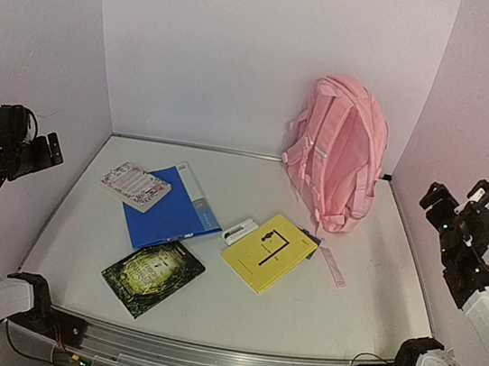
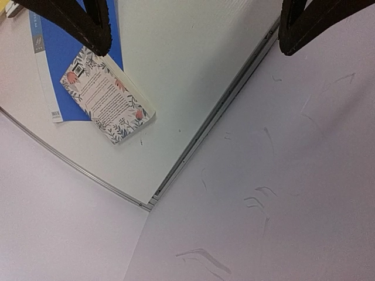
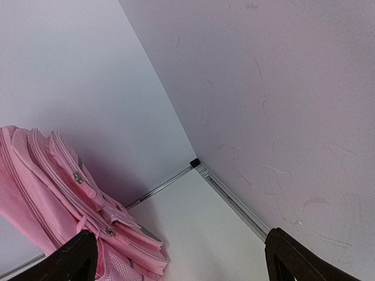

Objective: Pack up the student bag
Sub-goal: Adjust the student bag at the center of the board.

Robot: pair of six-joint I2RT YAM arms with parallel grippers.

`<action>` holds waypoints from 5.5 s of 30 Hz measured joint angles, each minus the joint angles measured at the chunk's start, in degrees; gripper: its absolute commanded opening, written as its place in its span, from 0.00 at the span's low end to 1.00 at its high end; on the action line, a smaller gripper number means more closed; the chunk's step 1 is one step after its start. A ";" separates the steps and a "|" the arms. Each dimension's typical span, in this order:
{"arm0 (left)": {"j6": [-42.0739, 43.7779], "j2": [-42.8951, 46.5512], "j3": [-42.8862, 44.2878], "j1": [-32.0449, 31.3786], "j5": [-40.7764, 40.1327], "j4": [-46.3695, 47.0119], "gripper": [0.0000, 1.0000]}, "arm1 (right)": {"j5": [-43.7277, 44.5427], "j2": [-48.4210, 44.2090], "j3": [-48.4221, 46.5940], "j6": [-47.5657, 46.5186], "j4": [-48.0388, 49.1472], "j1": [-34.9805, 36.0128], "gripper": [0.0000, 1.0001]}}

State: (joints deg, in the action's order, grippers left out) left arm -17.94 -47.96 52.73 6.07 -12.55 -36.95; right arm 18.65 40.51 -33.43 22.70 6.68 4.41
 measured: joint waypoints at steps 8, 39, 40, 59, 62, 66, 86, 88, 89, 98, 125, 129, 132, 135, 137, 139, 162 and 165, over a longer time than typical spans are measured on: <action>0.46 -5.22 4.05 0.00 1.77 -0.91 1.00 | -12.96 2.53 -7.23 -1.83 -2.63 0.00 0.98; 4.54 -19.38 7.10 0.00 33.82 11.54 1.00 | -11.60 38.36 -27.43 -8.85 -9.67 19.47 0.49; 4.53 -19.35 7.10 0.00 33.92 11.54 1.00 | -11.02 38.46 -27.43 -8.59 -8.81 20.19 0.46; 4.48 -19.10 7.10 -0.62 36.58 11.53 1.00 | -4.10 55.15 -38.53 -4.47 8.64 34.85 0.26; 4.50 -19.22 7.10 -1.25 36.93 11.52 1.00 | -1.77 59.64 -42.30 -3.67 11.61 38.12 0.28; 4.57 -19.80 7.10 -2.34 37.04 11.52 1.00 | -0.15 66.14 -48.46 -3.10 14.65 41.69 0.34; 7.10 -22.88 7.10 -10.38 37.72 11.50 1.00 | 5.16 52.65 -50.59 -3.06 -1.77 44.35 0.71; 7.46 -23.28 7.10 -10.95 37.92 11.50 1.00 | 4.58 50.68 -50.97 -2.77 -5.70 42.05 0.71; 7.51 -23.48 7.10 -11.15 37.93 11.50 1.00 | 3.88 49.79 -51.01 -2.52 -7.45 40.16 0.71; 7.65 -23.72 7.10 -11.41 37.85 11.50 1.00 | -11.12 47.13 -53.64 3.03 -17.30 17.39 0.69; 7.72 -23.17 7.10 -11.89 35.86 11.43 1.00 | -34.75 67.72 -71.15 16.25 -17.56 9.98 0.05; 7.72 -23.17 7.10 -12.03 35.92 11.41 1.00 | -36.05 66.64 -68.46 19.49 -15.34 10.09 0.00; 7.70 -23.16 7.10 -12.12 35.95 11.41 1.00 | -35.14 63.77 -64.20 21.86 -13.18 10.39 0.00; 7.69 -23.12 7.10 -12.13 35.95 11.41 1.00 | -32.53 60.38 -60.18 24.04 -11.83 11.86 0.00; 7.67 -23.02 7.10 -12.15 35.95 11.37 1.00 | -29.74 57.86 -57.08 25.71 -10.63 13.98 0.00; 7.67 -22.90 7.10 -12.16 35.97 11.37 1.00 | -26.72 55.54 -54.47 27.14 -9.72 16.62 0.00; 7.36 -22.76 7.15 -25.95 39.88 12.45 1.00 | 10.89 46.07 -36.36 40.95 4.96 42.22 0.17; 5.57 -24.10 7.26 -33.01 38.89 14.40 1.00 | 11.90 45.49 -35.50 39.95 5.45 42.18 0.42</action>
State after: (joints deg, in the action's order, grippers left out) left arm -12.37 -72.06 59.99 -26.94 26.34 -22.55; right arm 30.55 86.00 -68.93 62.65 12.13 46.60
